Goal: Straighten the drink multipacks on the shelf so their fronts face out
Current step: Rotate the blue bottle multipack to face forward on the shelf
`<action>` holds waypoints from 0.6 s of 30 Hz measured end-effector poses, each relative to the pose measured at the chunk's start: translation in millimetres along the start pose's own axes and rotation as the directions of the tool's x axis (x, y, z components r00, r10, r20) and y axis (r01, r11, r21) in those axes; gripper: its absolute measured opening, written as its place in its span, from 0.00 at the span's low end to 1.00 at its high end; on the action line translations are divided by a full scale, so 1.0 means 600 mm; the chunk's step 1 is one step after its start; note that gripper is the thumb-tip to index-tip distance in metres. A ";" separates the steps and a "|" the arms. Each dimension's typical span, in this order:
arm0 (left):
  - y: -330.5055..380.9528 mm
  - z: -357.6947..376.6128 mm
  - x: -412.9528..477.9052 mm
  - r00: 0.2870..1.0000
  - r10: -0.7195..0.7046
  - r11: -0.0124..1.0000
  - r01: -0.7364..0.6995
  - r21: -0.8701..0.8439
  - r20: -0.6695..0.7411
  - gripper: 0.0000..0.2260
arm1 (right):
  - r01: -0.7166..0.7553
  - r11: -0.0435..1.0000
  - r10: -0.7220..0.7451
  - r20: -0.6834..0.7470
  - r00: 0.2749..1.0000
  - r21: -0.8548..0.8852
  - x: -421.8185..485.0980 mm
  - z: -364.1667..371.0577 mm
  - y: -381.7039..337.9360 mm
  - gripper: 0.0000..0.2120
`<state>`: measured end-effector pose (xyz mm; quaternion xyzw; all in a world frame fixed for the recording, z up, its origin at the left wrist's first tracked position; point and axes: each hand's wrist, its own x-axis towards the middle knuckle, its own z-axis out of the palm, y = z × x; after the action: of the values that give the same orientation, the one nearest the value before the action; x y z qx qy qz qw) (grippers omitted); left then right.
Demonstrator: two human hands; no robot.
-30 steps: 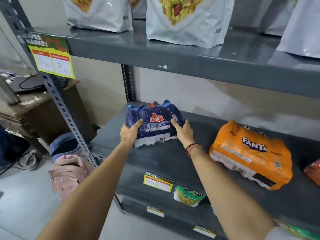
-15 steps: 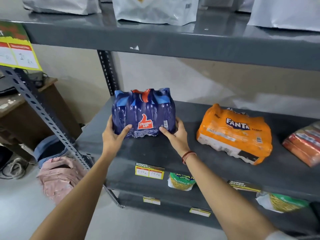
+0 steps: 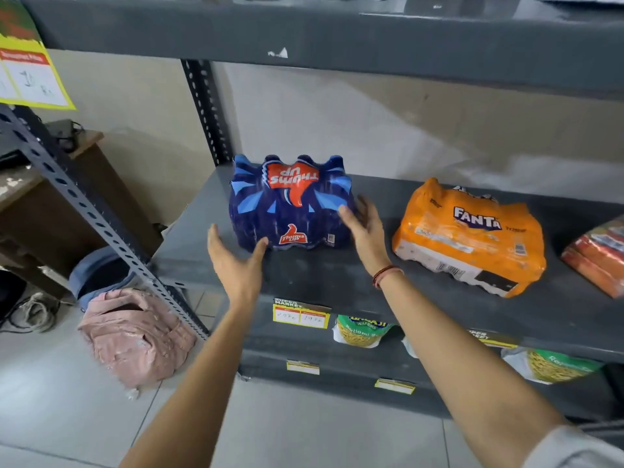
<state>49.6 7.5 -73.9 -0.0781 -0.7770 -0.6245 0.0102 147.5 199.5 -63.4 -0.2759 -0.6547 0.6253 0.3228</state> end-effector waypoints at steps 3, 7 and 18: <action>0.006 0.027 -0.092 0.984 0.160 0.987 -0.159 -0.018 0.077 0.42 | -0.050 0.995 0.059 -0.094 0.994 0.091 0.023 0.003 -0.026 0.34; 0.028 0.076 -0.104 0.934 0.109 0.994 -0.107 -0.023 0.341 0.58 | -0.122 0.991 0.114 0.130 0.985 0.054 0.047 0.013 -0.058 0.33; 0.038 0.035 0.048 0.625 0.147 0.989 -0.114 -0.097 0.767 0.64 | 0.114 0.993 -0.117 -0.119 0.986 -0.032 -0.046 0.053 -0.026 0.17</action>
<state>26.2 36.0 -53.1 -0.3938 -0.6866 -0.5438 -0.2790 141.3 156.8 -50.5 -0.2786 -0.6567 0.5794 0.3941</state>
